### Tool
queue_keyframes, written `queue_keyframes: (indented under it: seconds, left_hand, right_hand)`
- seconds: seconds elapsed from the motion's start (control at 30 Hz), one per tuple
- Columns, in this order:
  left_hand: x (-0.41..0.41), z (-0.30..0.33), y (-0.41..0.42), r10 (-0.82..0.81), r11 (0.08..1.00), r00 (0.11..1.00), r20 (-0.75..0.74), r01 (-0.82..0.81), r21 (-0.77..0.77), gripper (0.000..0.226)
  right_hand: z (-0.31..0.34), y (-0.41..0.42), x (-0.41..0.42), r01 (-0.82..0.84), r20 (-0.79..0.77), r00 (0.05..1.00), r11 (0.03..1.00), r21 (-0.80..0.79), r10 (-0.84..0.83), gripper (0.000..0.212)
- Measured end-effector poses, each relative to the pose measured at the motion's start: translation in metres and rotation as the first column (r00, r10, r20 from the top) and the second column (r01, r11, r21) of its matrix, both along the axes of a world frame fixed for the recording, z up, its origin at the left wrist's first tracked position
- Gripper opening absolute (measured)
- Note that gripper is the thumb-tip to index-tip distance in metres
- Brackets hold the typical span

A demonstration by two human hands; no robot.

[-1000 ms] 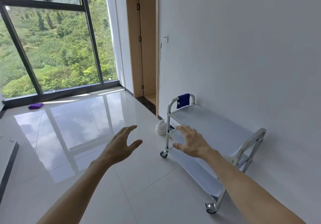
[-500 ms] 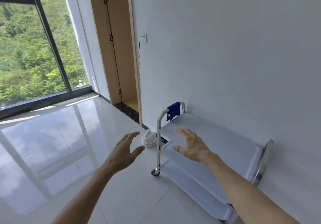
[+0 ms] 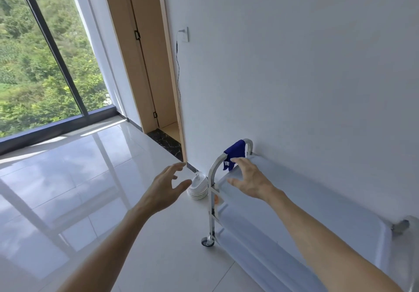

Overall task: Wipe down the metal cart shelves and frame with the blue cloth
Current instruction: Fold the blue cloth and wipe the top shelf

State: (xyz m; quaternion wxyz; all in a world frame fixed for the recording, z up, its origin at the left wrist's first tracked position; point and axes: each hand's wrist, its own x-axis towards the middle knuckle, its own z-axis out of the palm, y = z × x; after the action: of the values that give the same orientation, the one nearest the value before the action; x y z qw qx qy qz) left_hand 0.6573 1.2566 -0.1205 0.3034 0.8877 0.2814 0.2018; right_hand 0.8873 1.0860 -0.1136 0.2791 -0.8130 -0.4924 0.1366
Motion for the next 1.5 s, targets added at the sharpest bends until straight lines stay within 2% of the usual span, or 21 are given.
queue_keyframes:
  seconds: [0.13, 0.33, 0.6, 0.83, 1.1, 1.33, 1.5]
  left_hand:
    - [0.038, -0.009, 0.042, 0.001, 1.000, 1.000, 0.000, -0.001, -0.031, 0.055]
    - [0.099, -0.028, 0.104, -0.028, 0.989, 1.000, 0.005, 0.029, -0.146, 0.051]
    - [0.215, -0.059, 0.189, -0.122, 0.914, 0.991, 0.049, 0.131, -0.384, 0.050]
    - [0.298, -0.092, 0.246, -0.277, 0.834, 0.959, -0.052, 0.214, -0.508, 0.044]
    - [0.361, -0.131, 0.245, -0.370, 0.747, 0.912, -0.181, 0.176, -0.641, 0.042]
    - [0.382, -0.154, 0.232, -0.325, 0.774, 0.895, -0.306, 0.066, -0.629, 0.056]
    - [0.400, -0.158, 0.226, -0.288, 0.795, 0.893, -0.345, 0.022, -0.606, 0.043]
  right_hand:
    - [-0.006, 0.043, 0.042, 0.004, -0.075, 0.997, 1.000, 0.004, -0.004, 0.052]
    - [-0.032, 0.096, 0.100, 0.050, -0.121, 0.991, 0.997, -0.053, -0.057, 0.061]
    - [-0.067, 0.164, 0.183, 0.239, -0.138, 0.957, 0.964, -0.120, -0.254, 0.062]
    - [-0.084, 0.198, 0.223, 0.437, -0.166, 0.875, 0.889, -0.134, -0.455, 0.054]
    - [-0.107, 0.208, 0.256, 0.551, -0.215, 0.769, 0.795, -0.254, -0.602, 0.048]
    - [-0.120, 0.246, 0.298, 0.534, -0.338, 0.719, 0.794, -0.289, -0.607, 0.043]
    - [-0.128, 0.280, 0.321, 0.485, -0.354, 0.734, 0.812, -0.324, -0.580, 0.029]
